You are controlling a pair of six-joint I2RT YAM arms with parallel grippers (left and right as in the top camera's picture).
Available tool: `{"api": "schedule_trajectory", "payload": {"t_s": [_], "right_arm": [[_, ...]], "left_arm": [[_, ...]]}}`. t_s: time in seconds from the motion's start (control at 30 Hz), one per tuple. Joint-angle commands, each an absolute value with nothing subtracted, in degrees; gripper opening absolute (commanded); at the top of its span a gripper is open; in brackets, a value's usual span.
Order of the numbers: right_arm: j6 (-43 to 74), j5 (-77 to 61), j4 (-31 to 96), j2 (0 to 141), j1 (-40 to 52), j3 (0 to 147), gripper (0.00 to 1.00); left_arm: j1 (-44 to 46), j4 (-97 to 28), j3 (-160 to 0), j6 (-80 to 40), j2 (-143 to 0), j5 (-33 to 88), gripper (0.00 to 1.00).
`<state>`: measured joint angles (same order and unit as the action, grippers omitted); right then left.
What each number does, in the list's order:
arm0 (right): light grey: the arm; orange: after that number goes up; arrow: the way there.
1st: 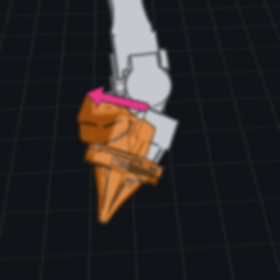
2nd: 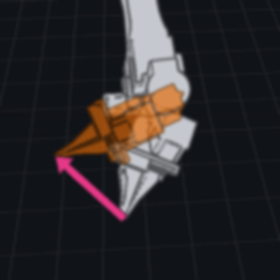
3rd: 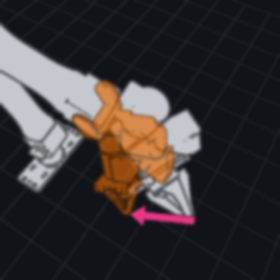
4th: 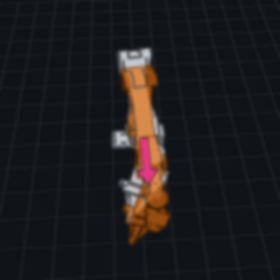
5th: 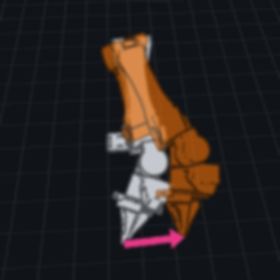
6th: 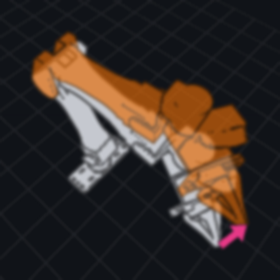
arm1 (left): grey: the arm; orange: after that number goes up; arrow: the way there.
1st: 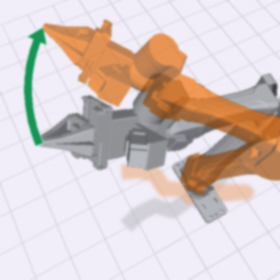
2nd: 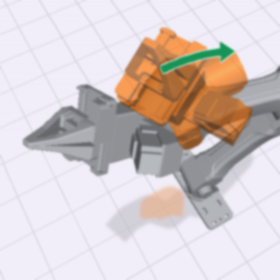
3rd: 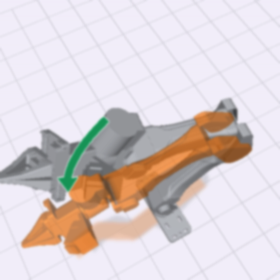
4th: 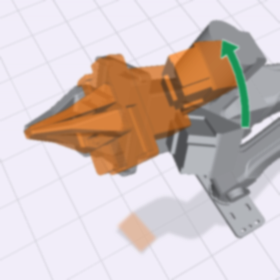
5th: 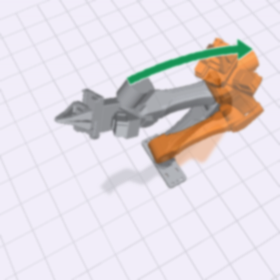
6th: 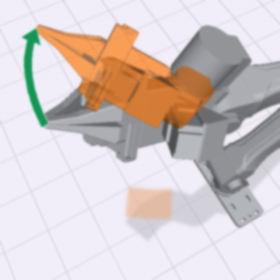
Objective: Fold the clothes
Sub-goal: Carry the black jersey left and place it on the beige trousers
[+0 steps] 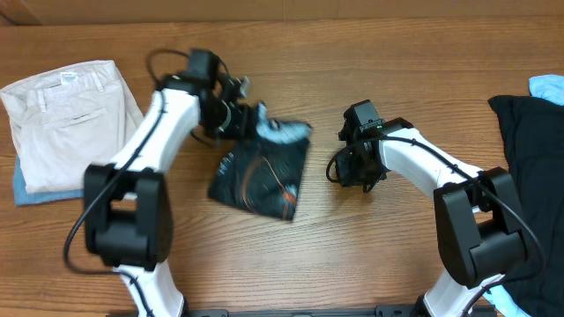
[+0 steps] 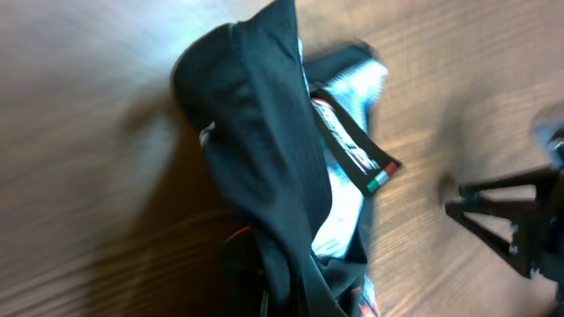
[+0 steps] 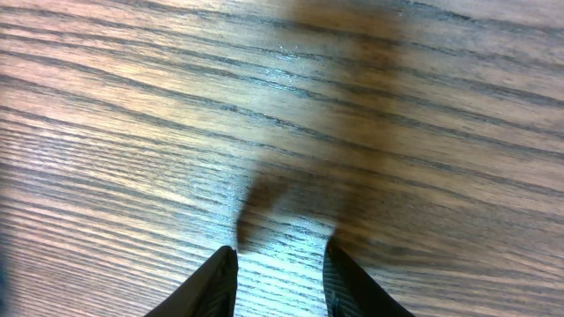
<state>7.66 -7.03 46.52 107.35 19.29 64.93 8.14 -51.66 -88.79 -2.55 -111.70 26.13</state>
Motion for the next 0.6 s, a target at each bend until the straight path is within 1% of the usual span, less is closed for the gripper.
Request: {"api": "schedule_trajectory", "payload": {"t_s": [0.0,0.2,0.57], "right_arm": [[7.49,-5.61,46.89,107.44,18.61,64.34,0.36],[7.46,-5.61,47.83,107.44,18.61,64.34,0.36],[7.49,-5.61,48.51,107.44,18.61,64.34,0.36]], "left_arm": [[4.64,-54.30,-93.97,0.14,-105.84,18.68,0.04],[-1.78,-57.95,-98.72,1.15,-104.29,18.61,0.04],[-13.30,-58.65,-101.23,1.32,-104.03,17.80,0.04]]}}
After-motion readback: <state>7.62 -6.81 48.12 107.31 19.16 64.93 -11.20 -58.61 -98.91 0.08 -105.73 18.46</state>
